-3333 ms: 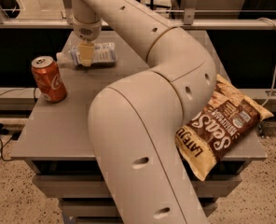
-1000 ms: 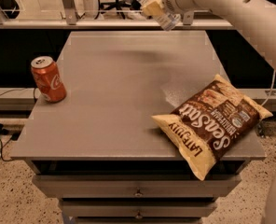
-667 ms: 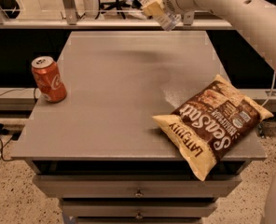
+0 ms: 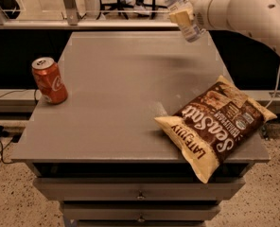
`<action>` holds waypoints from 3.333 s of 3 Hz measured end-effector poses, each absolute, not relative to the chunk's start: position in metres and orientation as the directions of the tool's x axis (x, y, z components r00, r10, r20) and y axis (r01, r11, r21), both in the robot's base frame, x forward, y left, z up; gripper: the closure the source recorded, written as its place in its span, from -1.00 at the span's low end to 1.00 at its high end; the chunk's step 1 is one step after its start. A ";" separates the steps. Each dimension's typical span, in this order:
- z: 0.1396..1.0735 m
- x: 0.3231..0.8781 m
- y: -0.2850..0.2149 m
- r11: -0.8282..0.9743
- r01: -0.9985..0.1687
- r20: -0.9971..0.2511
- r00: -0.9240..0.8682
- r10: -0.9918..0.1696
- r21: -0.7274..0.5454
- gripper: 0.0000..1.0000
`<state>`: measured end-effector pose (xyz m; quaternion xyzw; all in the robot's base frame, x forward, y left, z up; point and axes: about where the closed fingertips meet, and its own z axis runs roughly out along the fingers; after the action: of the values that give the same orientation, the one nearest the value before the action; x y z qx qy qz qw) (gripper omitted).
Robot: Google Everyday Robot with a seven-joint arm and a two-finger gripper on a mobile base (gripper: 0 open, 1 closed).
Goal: Place blue plastic bottle upright
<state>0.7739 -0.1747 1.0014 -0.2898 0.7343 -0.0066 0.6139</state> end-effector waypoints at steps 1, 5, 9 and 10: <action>1.006 0.753 -0.212 0.862 -0.377 -0.914 -0.086 -0.396 -0.338 1.00; 0.982 0.760 -0.218 0.861 -0.493 -0.992 0.060 -0.109 -0.125 1.00; 0.937 0.759 -0.236 0.851 -0.526 -0.992 0.108 0.064 -0.003 1.00; 0.938 0.763 -0.246 0.851 -0.524 -0.991 0.108 0.077 0.009 1.00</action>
Offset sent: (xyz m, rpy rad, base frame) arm -0.0367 -0.0848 0.0130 0.2384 -0.0969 -0.0220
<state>0.7634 -0.2461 0.9375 -0.1763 0.6347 0.2079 0.7231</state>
